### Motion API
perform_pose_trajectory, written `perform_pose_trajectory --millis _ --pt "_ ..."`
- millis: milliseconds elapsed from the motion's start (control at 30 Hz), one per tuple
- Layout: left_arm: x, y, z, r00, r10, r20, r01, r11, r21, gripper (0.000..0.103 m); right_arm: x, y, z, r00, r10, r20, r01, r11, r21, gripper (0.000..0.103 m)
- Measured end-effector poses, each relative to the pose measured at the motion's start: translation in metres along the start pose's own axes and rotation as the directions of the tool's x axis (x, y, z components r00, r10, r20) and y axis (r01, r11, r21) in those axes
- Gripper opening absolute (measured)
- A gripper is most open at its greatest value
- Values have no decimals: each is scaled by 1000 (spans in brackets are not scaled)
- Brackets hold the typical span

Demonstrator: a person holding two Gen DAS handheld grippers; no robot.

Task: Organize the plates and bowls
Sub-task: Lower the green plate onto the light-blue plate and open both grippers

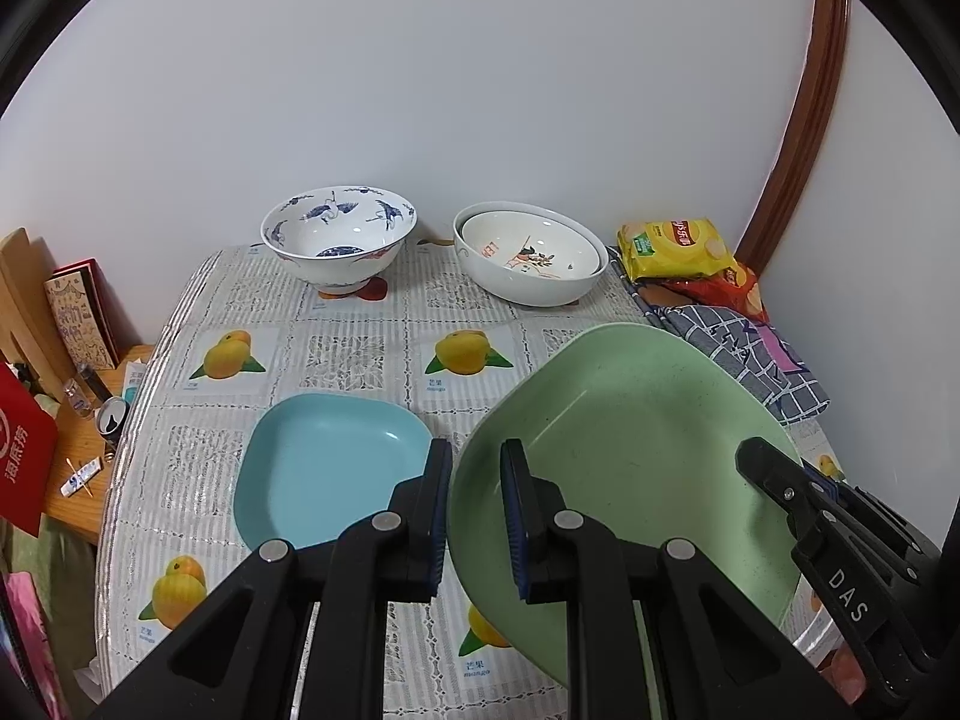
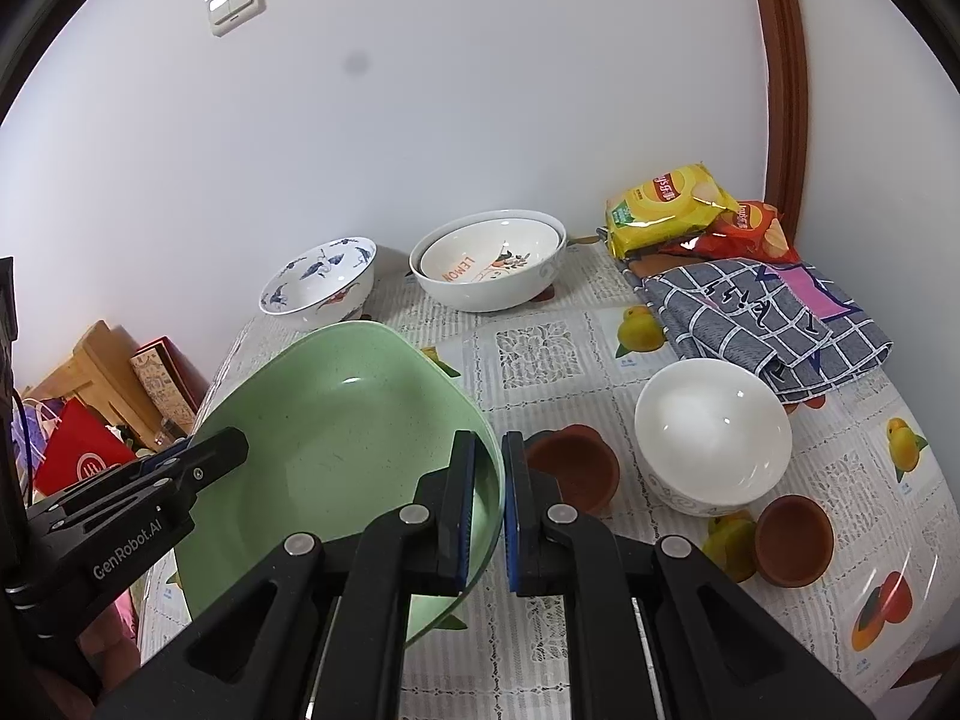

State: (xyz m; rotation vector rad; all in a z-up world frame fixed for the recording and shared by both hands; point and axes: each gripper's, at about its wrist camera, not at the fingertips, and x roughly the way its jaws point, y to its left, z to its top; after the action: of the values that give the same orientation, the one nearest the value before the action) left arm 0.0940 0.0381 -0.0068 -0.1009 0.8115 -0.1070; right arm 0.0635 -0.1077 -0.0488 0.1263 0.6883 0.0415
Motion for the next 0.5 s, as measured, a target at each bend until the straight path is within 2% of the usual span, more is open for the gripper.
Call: perform_pose_trajectory --millis 500 --pt "0 10 1 1000 11 0 -11 1000 -16 16 8 8 0 1000 10 -9 -10 1000 -15 9"
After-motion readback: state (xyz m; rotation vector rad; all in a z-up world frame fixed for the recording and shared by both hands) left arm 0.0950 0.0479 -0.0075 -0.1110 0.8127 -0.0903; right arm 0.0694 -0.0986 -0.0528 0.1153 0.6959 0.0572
